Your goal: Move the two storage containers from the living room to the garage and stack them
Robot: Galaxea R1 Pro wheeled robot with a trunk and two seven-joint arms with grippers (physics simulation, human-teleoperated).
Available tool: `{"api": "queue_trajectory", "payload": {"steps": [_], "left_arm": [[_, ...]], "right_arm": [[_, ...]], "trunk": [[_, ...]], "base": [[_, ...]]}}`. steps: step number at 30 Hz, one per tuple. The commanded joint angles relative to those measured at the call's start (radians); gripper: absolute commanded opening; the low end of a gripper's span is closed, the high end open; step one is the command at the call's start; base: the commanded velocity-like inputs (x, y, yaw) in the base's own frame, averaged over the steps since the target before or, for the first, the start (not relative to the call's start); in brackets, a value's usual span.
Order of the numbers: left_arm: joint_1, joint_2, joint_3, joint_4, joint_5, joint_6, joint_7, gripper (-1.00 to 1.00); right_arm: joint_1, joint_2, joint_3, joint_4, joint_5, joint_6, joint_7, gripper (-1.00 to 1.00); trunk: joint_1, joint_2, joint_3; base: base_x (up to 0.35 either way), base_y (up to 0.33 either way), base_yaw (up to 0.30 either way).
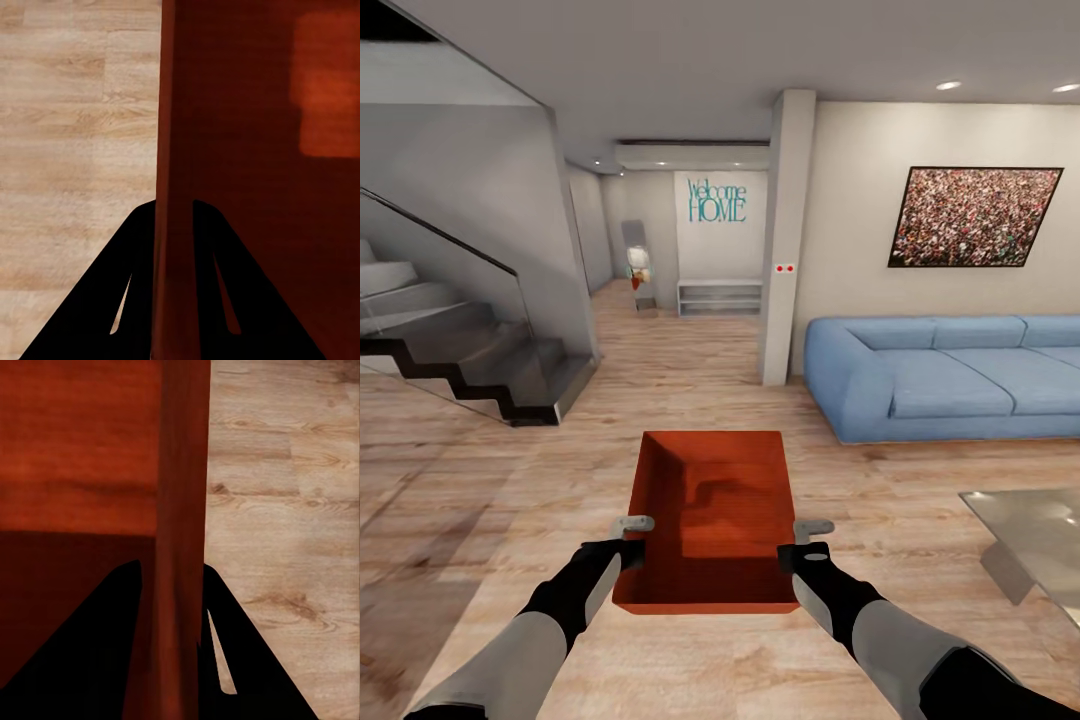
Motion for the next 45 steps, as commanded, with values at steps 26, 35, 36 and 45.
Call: {"api": "queue_trajectory", "payload": {"steps": [26, 35, 36, 45], "left_arm": [[-0.001, 0.000, 0.020, -0.021, -0.025, 0.008, 0.020, -1.00], [-0.001, 0.000, 0.020, -0.021, -0.025, 0.008, 0.020, -1.00], [-0.001, 0.000, 0.020, -0.021, -0.025, 0.008, 0.020, -1.00], [-0.001, 0.000, 0.020, -0.021, -0.024, 0.008, 0.018, -1.00]], "right_arm": [[0.000, -0.001, -0.001, 0.000, -0.011, 0.005, -0.002, -1.00], [0.000, -0.001, -0.001, 0.000, -0.009, 0.004, -0.004, -1.00], [0.000, -0.001, -0.001, 0.000, -0.009, 0.004, -0.003, -1.00], [0.000, -0.001, -0.001, 0.000, -0.010, 0.004, -0.002, -1.00]], "trunk": [[0.001, -0.002, -0.002], [0.001, -0.002, -0.002], [0.001, -0.002, -0.002], [0.001, -0.002, -0.002]], "base": [[0.226, 0.001, 0.000], [0.322, 0.000, 0.000], [0.322, 0.000, 0.000], [0.322, 0.000, 0.005]]}}
